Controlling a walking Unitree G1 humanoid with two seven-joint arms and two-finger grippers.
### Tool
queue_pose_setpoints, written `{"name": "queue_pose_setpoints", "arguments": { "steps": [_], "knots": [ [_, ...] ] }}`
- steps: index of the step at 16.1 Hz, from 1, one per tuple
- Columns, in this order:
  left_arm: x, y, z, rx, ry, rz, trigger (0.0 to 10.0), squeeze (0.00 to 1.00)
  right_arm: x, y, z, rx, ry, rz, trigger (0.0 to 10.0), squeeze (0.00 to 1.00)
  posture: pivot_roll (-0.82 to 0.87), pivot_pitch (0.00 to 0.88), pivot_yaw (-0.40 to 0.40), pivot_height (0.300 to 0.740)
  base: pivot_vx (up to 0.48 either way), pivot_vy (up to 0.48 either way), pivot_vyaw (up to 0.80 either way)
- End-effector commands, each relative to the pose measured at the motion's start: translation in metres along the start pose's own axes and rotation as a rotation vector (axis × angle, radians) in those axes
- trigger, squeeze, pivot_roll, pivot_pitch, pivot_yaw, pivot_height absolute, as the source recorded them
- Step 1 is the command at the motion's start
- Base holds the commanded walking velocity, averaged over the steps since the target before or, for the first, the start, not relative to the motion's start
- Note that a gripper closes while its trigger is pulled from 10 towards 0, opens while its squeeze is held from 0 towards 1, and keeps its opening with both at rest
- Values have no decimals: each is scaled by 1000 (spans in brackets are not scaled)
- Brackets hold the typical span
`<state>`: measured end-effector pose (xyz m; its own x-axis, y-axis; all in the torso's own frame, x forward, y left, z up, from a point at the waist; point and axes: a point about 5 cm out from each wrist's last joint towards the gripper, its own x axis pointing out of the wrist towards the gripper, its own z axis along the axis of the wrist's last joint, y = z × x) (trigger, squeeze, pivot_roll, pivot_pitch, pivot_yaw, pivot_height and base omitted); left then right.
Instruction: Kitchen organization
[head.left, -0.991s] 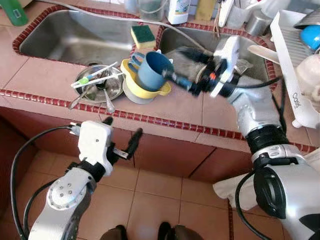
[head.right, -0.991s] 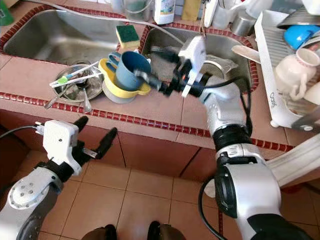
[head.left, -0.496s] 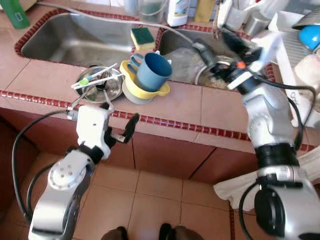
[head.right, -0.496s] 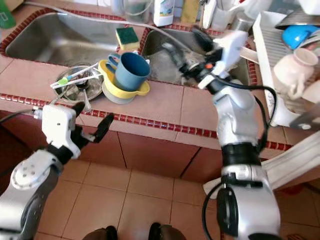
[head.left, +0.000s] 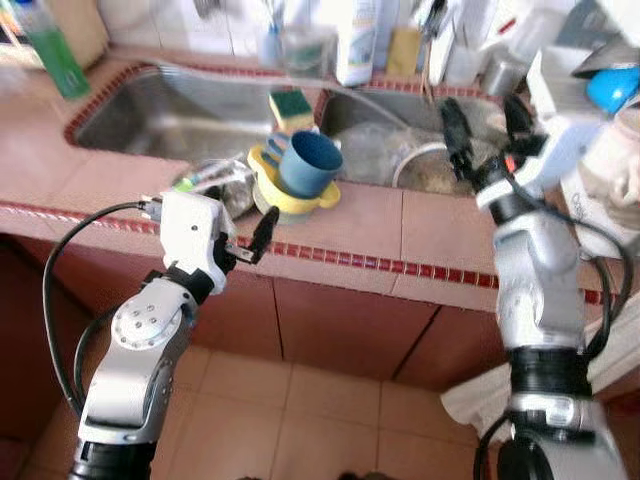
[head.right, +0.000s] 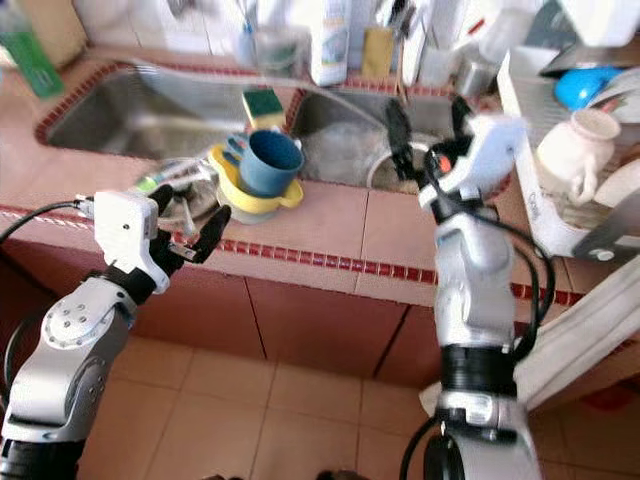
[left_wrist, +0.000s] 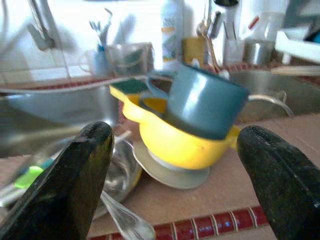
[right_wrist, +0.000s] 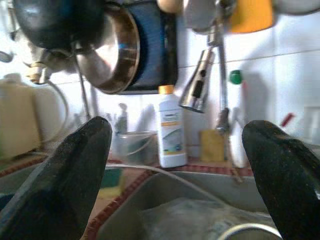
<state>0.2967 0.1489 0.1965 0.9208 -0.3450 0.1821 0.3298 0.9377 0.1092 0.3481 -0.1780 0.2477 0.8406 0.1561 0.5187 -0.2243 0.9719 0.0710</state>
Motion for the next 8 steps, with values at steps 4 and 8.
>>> {"name": "queue_pose_setpoints", "arguments": {
  "steps": [4, 8],
  "knots": [
    [-2, 6, -24, -18, 27, 67, 10000, 0, -42, 13, -32, -41, 88, -60, 10000, 0, -66, 19, 14, 740, 0, 0, 0],
    [-10, -4, -53, -53, 83, 73, 10000, 0, -71, 25, -71, -64, 225, -59, 10000, 0, -68, 8, 24, 740, 0, 0, 0]
  ]
}}
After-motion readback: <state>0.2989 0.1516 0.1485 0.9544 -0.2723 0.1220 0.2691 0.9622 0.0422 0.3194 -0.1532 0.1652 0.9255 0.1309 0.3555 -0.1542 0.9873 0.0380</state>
